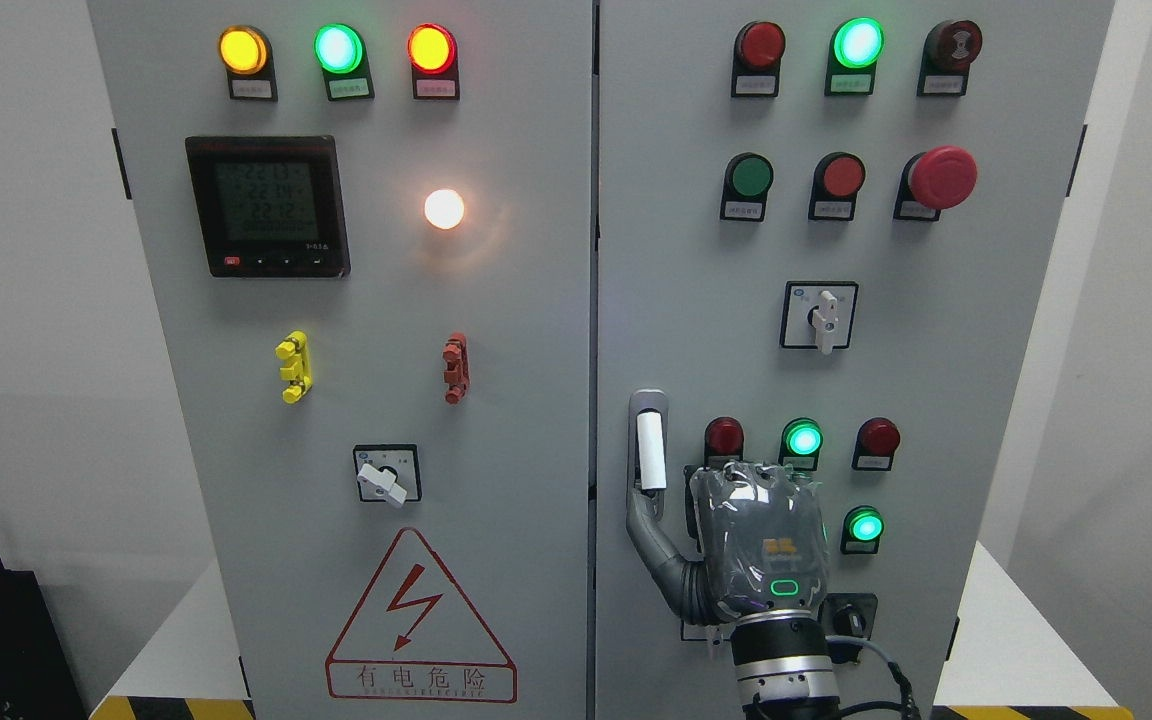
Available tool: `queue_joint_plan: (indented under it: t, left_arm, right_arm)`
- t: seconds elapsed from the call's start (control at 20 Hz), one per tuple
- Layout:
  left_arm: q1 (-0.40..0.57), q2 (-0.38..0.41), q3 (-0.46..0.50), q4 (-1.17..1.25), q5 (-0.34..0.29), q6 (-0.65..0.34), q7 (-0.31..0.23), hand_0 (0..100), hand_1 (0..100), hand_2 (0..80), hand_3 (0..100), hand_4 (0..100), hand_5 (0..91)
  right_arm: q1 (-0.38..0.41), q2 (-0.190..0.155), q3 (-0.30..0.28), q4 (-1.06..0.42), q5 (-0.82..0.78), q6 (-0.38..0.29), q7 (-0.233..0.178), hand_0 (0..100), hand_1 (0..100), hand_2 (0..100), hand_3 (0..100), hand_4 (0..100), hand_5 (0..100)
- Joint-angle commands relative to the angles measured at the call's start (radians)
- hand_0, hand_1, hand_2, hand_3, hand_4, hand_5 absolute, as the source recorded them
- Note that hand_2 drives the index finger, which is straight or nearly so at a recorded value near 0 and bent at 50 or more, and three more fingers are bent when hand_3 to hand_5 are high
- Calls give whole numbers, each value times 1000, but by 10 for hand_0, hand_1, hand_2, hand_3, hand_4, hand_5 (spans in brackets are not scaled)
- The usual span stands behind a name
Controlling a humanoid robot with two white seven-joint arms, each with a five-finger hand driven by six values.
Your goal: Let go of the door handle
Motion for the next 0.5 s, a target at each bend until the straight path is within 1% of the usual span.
queue_joint_plan:
  t: [0.0, 0.45]
  left_arm:
    - [-3, 0, 2, 9, 0, 0, 0, 120, 389, 0, 0, 0, 0]
    - [-3, 0, 2, 9, 0, 0, 0, 120, 389, 0, 0, 0, 0]
  right_arm:
    - [-3, 1, -2, 0, 0, 5, 0, 505, 107, 874, 1000, 994, 1000]
    - [-6, 6, -2, 0, 0, 5, 0, 510, 106, 873, 1000, 994, 1000]
